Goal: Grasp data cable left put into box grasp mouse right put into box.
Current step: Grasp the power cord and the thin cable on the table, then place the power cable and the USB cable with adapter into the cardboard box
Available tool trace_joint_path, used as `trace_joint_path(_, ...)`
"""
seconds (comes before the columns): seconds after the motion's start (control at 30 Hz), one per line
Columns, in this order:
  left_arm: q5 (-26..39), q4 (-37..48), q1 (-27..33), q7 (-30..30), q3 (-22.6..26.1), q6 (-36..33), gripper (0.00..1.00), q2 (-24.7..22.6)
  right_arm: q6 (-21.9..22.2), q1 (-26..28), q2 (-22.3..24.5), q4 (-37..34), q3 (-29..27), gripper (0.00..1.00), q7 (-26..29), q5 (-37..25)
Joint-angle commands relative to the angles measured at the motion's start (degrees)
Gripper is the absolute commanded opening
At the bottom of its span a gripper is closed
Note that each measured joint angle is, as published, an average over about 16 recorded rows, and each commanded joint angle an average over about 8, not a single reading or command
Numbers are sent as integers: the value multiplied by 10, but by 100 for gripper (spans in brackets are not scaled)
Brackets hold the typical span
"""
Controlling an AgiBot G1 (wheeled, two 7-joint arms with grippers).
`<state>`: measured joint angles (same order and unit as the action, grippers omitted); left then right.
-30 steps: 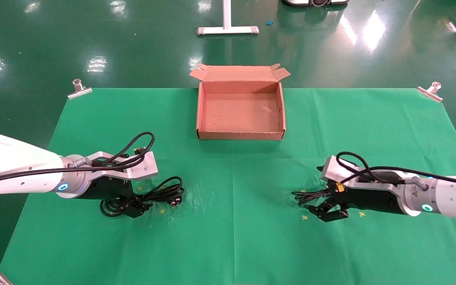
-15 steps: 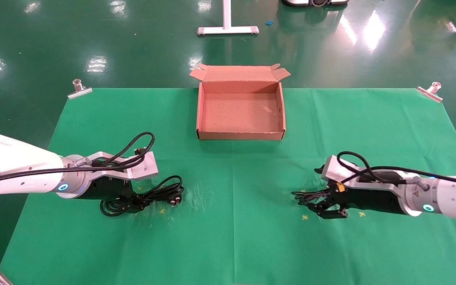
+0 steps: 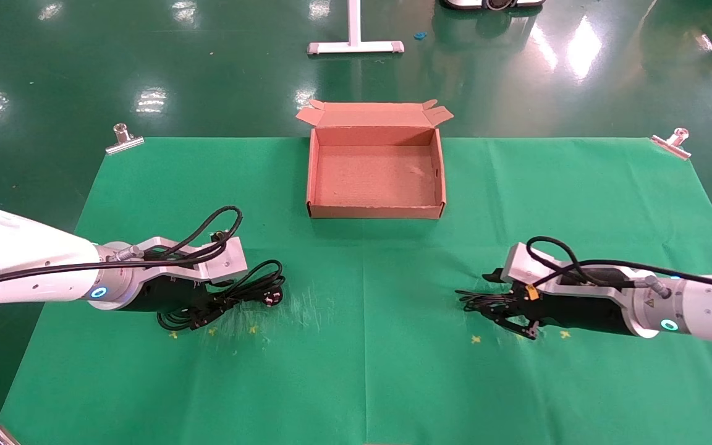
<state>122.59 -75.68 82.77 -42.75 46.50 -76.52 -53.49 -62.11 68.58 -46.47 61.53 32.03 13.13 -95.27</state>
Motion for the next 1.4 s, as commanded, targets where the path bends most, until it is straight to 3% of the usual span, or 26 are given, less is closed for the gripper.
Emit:
trace_joint_path(0.03,0,0,0,0,0,0,0,0,0,0,0,0,0,0,0,0)
trace_joint_path(0.57,0,0,2,1,-1,0,0,0,0,0,1,1,-1,0,0,1)
trace_joint_path(0.9,-50,-3,55,32,-28,-8,0,-2,-7,25,25,18,-29,0,3,36)
trace_joint_path(1.1,-73,60,92,105,-37,34,0,-52,-8,48,51,33,-56,0,3,62)
trace_joint_path(1.4,-86,316,147,315,-21,171,0,-211,-34,70,102,52,-85,0,-9,98)
